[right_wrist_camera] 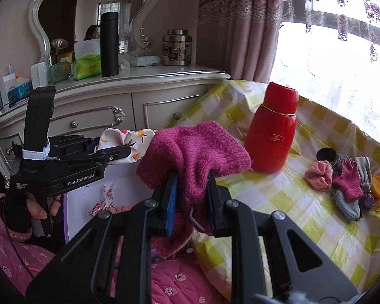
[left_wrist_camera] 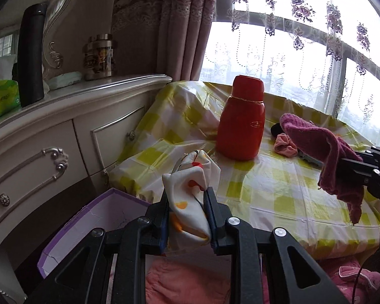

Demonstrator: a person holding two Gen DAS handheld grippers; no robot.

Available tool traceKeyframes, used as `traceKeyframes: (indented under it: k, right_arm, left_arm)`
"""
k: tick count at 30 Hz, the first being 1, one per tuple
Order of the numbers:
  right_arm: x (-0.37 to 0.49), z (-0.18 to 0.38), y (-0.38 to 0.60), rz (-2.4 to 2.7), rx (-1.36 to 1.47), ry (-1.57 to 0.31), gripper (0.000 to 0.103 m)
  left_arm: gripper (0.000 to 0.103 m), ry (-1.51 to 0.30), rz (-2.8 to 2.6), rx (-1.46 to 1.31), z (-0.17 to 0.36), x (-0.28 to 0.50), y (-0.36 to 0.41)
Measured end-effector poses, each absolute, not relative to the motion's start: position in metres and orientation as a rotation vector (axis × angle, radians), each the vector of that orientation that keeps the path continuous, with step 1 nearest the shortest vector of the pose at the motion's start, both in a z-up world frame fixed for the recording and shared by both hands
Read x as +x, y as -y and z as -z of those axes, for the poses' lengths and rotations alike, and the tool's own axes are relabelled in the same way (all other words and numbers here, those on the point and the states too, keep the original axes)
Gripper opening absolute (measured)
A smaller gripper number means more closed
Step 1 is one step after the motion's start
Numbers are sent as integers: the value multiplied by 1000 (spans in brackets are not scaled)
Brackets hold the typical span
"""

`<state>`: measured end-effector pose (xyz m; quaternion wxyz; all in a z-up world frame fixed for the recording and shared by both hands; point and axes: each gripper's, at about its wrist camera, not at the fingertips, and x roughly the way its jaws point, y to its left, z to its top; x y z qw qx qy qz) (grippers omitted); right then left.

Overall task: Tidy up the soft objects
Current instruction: 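Carry the glove and pouch to the box and open both grippers, then move both grippers back over the remaining pile on the table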

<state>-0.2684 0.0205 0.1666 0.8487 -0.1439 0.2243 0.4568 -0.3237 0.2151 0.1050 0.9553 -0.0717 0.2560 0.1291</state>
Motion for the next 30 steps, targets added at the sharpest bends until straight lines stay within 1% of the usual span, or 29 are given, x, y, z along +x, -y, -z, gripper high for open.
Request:
traceKeyframes:
  k: [8, 13, 14, 15, 16, 17, 18, 19, 20, 21, 23, 25, 27, 28, 30]
  right_arm:
    - [-291, -141, -70, -1082, -455, -506, 24]
    - [-295, -123, -92, -1152, -488, -558, 26]
    - [-295, -120, -96, -1177, -482, -577, 31]
    - [-294, -116, -101, -1212, -472, -606, 36]
    - [-293, -112, -106, -1247, -463, -641, 50]
    - [-293, -108, -107, -1265, -457, -667, 59]
    - [-292, -107, -108, -1264, -455, -673, 60]
    - [-291, -107, -106, -1257, -451, -667, 61]
    - [-290, -108, -103, -1249, -443, -660, 62]
    - [-286, -110, -96, -1235, -429, -652, 63]
    - [-275, -115, -78, -1188, -379, -641, 69]
    - [-258, -118, -53, -1117, -310, -641, 73]
    - [-236, -117, -25, -1013, -251, -653, 74]
    - [-224, -114, -9, -951, -225, -664, 74]
    - [-201, -110, 25, -822, -165, -690, 75]
  left_arm:
    - [26, -604, -339, -201, -74, -342, -241]
    - [28, -652, -419, -248, -57, -354, -261]
    - [30, -662, -436, -257, -55, -356, -265]
    - [38, -672, -458, -265, -53, -357, -268]
    - [53, -683, -480, -273, -51, -357, -272]
    - [61, -688, -501, -280, -52, -358, -274]
    - [73, -680, -521, -286, -54, -359, -275]
    - [79, -659, -536, -291, -57, -361, -275]
    - [81, -633, -541, -297, -61, -363, -273]
    - [85, -613, -534, -303, -66, -363, -270]
    - [86, -590, -479, -312, -75, -354, -262]
    - [86, -593, -401, -288, -83, -339, -246]
    - [87, -616, -288, -244, -88, -315, -223]
    - [90, -638, -216, -236, -89, -300, -211]
    - [91, -707, -96, -205, -83, -265, -183]
